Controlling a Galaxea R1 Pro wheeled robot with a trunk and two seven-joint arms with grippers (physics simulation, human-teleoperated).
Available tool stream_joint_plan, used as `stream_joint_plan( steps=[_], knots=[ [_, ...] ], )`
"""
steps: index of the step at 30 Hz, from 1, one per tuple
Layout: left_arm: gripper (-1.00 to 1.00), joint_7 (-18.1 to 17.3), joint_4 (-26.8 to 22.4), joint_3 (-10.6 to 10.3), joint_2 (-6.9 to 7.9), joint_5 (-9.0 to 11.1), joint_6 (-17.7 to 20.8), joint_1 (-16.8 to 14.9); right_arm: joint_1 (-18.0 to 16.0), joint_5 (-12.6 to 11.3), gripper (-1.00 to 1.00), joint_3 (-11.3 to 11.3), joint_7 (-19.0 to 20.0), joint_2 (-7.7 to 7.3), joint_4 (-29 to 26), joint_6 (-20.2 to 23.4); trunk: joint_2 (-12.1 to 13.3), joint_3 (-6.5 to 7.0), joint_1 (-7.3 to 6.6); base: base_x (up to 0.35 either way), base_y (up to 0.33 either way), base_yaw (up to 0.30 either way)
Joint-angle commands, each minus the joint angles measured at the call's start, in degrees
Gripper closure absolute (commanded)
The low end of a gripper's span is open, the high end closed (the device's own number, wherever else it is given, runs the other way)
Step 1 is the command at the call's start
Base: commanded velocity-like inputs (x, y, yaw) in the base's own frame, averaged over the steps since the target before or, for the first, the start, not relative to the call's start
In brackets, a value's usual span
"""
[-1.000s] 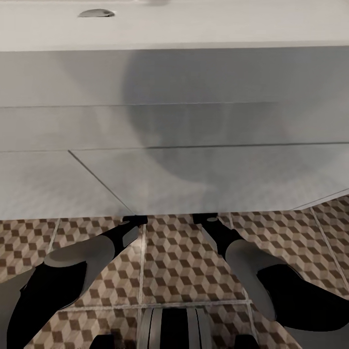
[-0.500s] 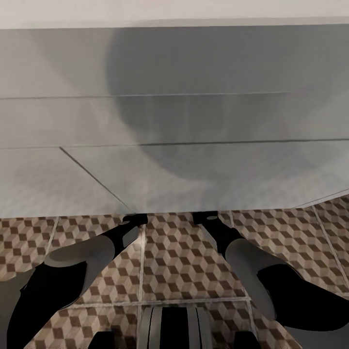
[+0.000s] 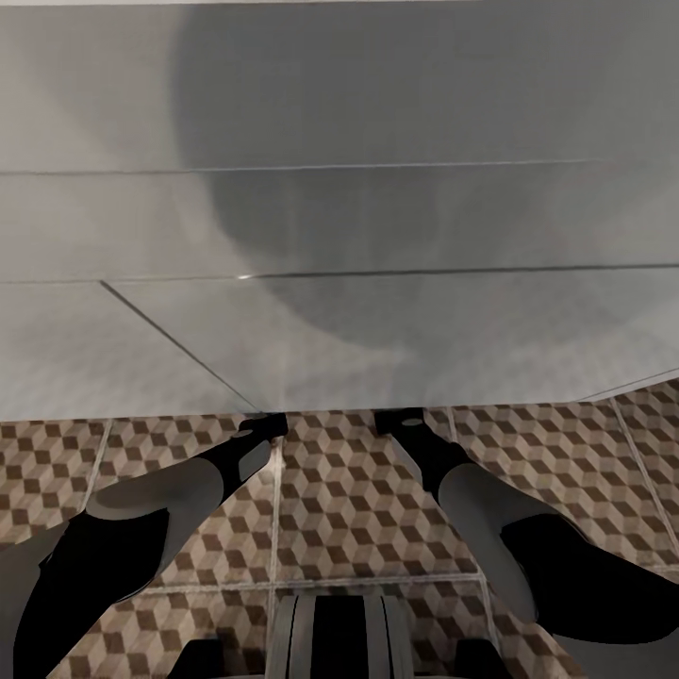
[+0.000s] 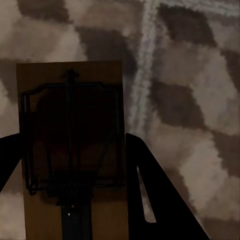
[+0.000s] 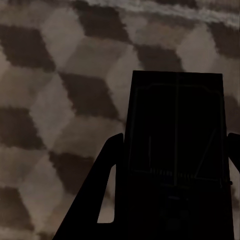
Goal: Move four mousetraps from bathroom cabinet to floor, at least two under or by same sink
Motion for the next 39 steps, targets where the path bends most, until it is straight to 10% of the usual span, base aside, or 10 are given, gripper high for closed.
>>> stream_joint_plan(
  steps=[1,39],
  knots=[
    [1.0,0.0,0.0,0.0,0.0,-0.2,0.0,0.0,0.0,0.0,1.0,0.0,0.1,0.0,-0.3,0.0,0.0,-0.01,0.0,0.0,0.0,0.0],
    [1.0,0.0,-0.2,0.0,0.08,-0.3,-4.4,0.0,0.1,-0.1,1.0,-0.1,0.0,0.0,-1.3,0.0,0.0,-0.04,0.0,0.002,0.0,0.0]
  ],
)
